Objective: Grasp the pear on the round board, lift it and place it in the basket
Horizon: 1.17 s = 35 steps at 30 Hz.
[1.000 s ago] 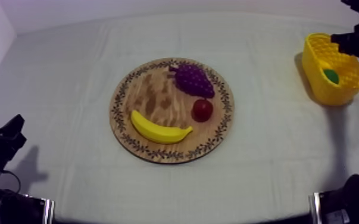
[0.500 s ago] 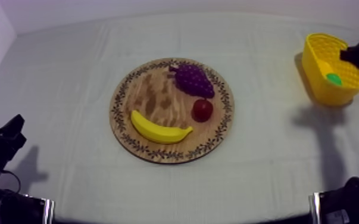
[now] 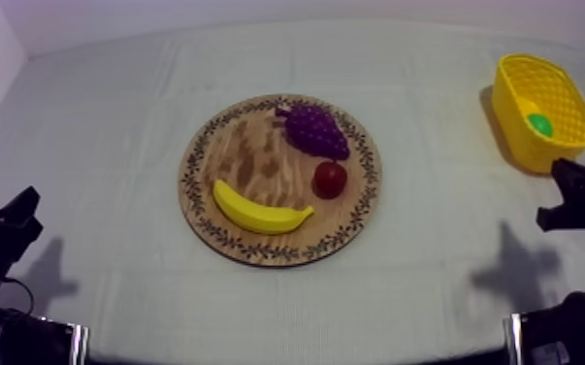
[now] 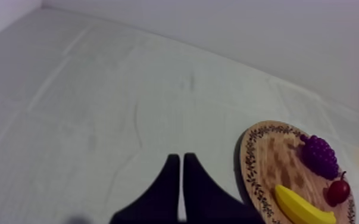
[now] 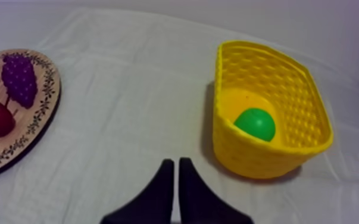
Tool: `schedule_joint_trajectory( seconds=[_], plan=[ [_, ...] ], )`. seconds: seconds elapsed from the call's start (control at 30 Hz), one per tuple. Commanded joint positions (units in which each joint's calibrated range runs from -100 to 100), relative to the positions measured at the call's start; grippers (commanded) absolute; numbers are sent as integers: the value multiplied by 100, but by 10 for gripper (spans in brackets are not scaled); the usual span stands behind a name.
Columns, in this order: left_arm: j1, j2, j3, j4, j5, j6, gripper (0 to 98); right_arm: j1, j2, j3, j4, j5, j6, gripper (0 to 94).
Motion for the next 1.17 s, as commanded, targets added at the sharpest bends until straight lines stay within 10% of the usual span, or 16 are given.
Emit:
schedule_joint_trajectory(
  seconds=[0.0, 0.4, 1.13],
  plan=[
    [1, 0, 2, -2, 1, 1, 1, -1, -787, 117, 82, 267, -142, 2],
    [1, 0, 2, -2, 1, 0, 1, -200, -1222, 435, 966, 580, -697, 5],
    [1, 0, 2, -2, 1, 2, 1, -206, -1230, 545, 1041, 347, -773, 5]
  ],
)
